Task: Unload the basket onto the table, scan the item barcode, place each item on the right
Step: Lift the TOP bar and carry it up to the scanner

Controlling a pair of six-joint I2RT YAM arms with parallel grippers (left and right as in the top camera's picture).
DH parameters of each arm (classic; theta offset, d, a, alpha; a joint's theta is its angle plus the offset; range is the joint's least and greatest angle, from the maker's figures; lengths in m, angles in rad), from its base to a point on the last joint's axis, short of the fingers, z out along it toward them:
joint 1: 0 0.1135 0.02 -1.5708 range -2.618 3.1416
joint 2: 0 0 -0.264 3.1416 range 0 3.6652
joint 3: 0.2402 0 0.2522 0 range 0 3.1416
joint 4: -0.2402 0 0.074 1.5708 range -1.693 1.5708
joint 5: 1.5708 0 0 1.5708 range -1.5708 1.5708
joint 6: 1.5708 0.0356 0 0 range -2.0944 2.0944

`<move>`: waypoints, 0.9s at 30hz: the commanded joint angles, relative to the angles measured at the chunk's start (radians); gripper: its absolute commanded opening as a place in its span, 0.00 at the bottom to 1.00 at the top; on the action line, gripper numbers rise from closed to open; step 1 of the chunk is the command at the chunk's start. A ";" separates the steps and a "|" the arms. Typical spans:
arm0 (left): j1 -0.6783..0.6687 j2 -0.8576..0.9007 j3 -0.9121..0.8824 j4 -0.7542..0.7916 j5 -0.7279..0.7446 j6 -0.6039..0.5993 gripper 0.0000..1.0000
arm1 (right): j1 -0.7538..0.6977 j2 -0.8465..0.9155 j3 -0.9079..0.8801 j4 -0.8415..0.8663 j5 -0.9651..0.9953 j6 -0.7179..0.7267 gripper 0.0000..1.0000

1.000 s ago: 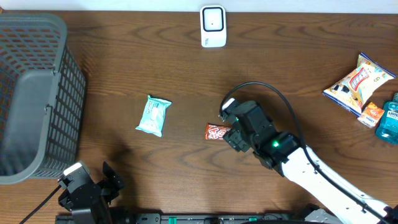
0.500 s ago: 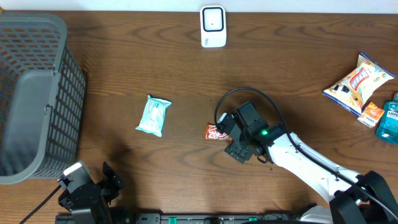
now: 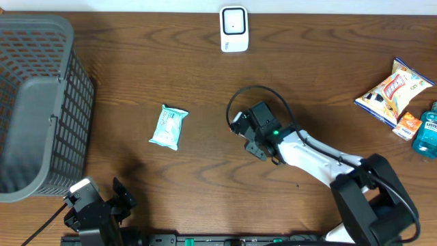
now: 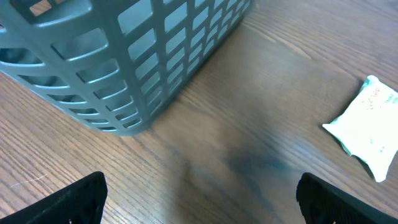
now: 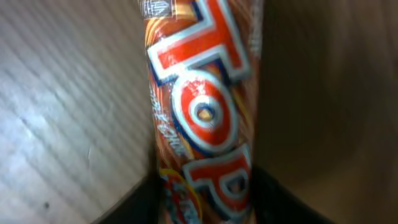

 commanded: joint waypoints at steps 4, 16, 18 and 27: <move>0.002 -0.001 0.010 0.000 -0.010 -0.009 0.97 | -0.008 0.175 -0.080 -0.062 0.021 0.022 0.01; 0.002 -0.001 0.010 0.000 -0.010 -0.009 0.97 | -0.058 0.053 0.301 -0.552 -0.705 0.048 0.01; 0.002 -0.001 0.010 0.000 -0.010 -0.009 0.97 | -0.073 0.039 0.328 -0.594 -0.848 0.047 0.01; 0.002 -0.001 0.010 0.000 -0.010 -0.009 0.98 | -0.090 0.034 0.317 -0.627 -1.683 -0.129 0.01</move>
